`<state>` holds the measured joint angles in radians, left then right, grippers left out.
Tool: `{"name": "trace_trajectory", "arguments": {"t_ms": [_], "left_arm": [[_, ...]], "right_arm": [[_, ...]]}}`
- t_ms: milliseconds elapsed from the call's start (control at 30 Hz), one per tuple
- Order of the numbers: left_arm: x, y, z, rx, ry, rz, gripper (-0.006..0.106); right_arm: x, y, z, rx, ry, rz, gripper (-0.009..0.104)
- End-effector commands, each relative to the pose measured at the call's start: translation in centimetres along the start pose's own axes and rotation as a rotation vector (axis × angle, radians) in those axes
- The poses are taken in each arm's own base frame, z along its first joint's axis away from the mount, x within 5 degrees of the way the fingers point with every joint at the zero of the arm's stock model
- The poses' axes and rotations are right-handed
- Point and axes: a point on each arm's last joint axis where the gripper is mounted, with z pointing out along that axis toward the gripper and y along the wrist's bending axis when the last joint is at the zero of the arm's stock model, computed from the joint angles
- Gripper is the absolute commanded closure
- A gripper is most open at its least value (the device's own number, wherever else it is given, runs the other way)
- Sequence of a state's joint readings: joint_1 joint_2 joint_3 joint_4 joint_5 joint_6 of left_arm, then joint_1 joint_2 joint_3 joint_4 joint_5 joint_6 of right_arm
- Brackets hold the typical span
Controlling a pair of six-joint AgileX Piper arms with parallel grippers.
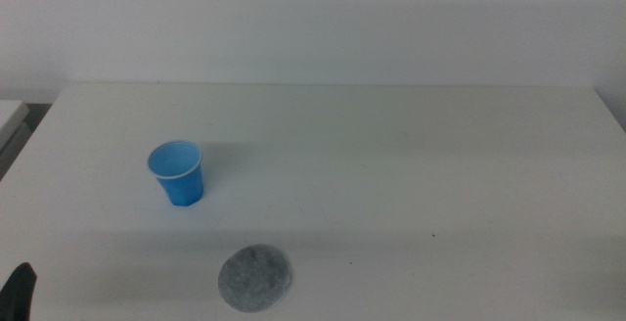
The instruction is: Place an empty cup on a cup mat.
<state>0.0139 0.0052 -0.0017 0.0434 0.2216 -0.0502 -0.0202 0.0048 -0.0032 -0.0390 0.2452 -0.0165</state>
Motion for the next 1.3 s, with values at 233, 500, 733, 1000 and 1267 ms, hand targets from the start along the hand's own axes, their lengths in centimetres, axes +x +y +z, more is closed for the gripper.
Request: {"name": "trace_trajectory", "arguments": {"t_ms": [233, 500, 733, 1000, 1267], "left_arm": [[-10.9, -0.5, 2.3, 0.024, 0.324, -0.087, 0.007], [-18.0, -1.0, 9.4, 0.042, 0.775, -0.083, 0.007], [-18.9, -2.3, 17.8, 0.064, 0.984, -0.039, 0.007], [-15.1, -4.7, 25.5, 0.054, 1.155, -0.005, 0.007], [-9.0, -5.2, 31.8, 0.049, 1.120, 0.008, 0.007]], "right_arm": [[0.0, 0.0, 0.0, 0.000, -0.008, -0.011, 0.002], [0.0, 0.0, 0.0, 0.000, -0.008, -0.011, 0.002], [0.0, 0.0, 0.0, 0.000, -0.008, -0.011, 0.002], [0.0, 0.0, 0.0, 0.000, -0.008, -0.011, 0.002], [0.0, 0.0, 0.0, 0.000, -0.008, -0.011, 0.002]]}}
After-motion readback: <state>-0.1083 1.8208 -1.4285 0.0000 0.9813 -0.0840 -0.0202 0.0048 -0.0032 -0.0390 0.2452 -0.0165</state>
